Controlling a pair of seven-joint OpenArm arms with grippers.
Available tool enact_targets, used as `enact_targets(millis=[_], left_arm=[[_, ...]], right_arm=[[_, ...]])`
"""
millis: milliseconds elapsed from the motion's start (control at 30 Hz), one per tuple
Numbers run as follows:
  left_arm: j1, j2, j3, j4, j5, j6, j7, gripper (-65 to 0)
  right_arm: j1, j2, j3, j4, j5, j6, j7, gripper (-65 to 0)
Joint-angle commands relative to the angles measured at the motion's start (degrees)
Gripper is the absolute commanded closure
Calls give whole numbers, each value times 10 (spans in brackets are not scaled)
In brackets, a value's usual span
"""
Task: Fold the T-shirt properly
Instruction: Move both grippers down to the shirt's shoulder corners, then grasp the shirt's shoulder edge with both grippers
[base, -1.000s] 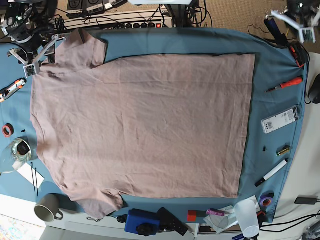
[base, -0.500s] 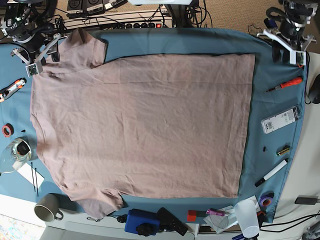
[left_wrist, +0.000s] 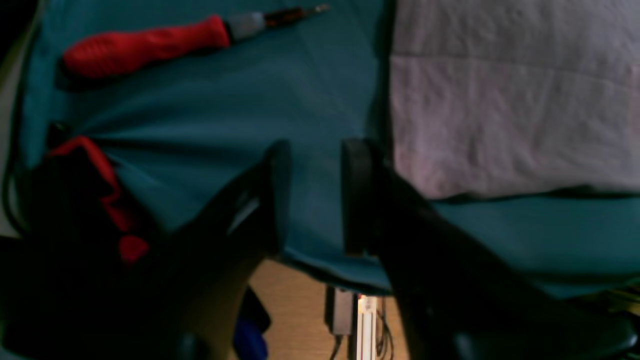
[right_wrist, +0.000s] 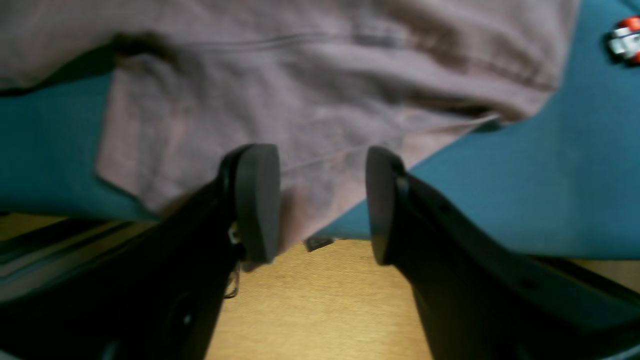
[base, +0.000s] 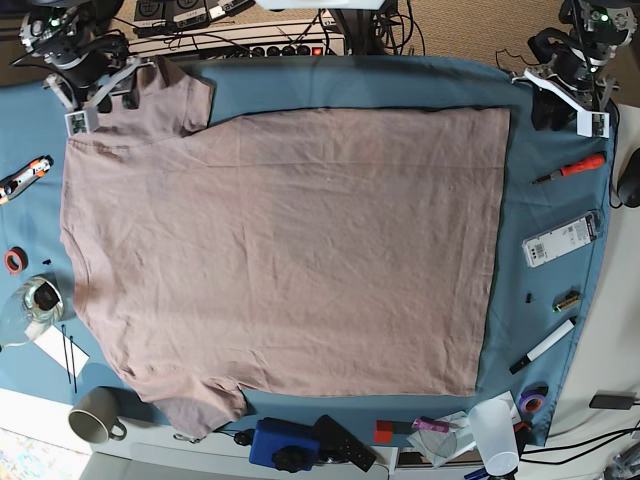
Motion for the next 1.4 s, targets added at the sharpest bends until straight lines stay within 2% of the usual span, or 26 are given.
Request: enact_targets(millis=[0,300,400,467,567,733,900,1000,1100,1167,1367], left_arm=[[2,-6,-3,10,-9,-1,-11,-181],[2,-6,-3,10,-9,-1,-11,-181],[2,-6,-3,10,-9,-1,-11,-181],[2,-6,-3,10,-9,0,-11,-181],[2,-6,-3,10,-9,-1,-11,-181],[2,-6,-3,10,-9,-1,-11,-181],[2,-6,-3,10,-9,-1,-11,-181],[2,-7,-3,10,-9,-1,-11,-181],[2,-6,-3,10,-9,-1,-11,-181],[2,-6,-3,10,-9,0,-11,-181],[2,-6,-3,10,-9,0,-11,-181]], right_arm=[[-3,4,5,7,5,0,20,-279],[-3,-47,5,0,5,3,52,-279],[-3,-66,5,0,8,30,58,-279],[-3,-69,5,0,7,42,73,-279],[4,-69,5,0,-7,42,82,-279],[6,-69,9,0,-31,23,76,-279],[10,-68,63,-21,-29,23,98,-279],[21,-64,115,-59,7,40,87,-279],[33,-58,151,-87,83,87,55,-279],[37,-56,155,-91,110,109,36,-279],[38,-56,151,-109,113,108,35,-279]])
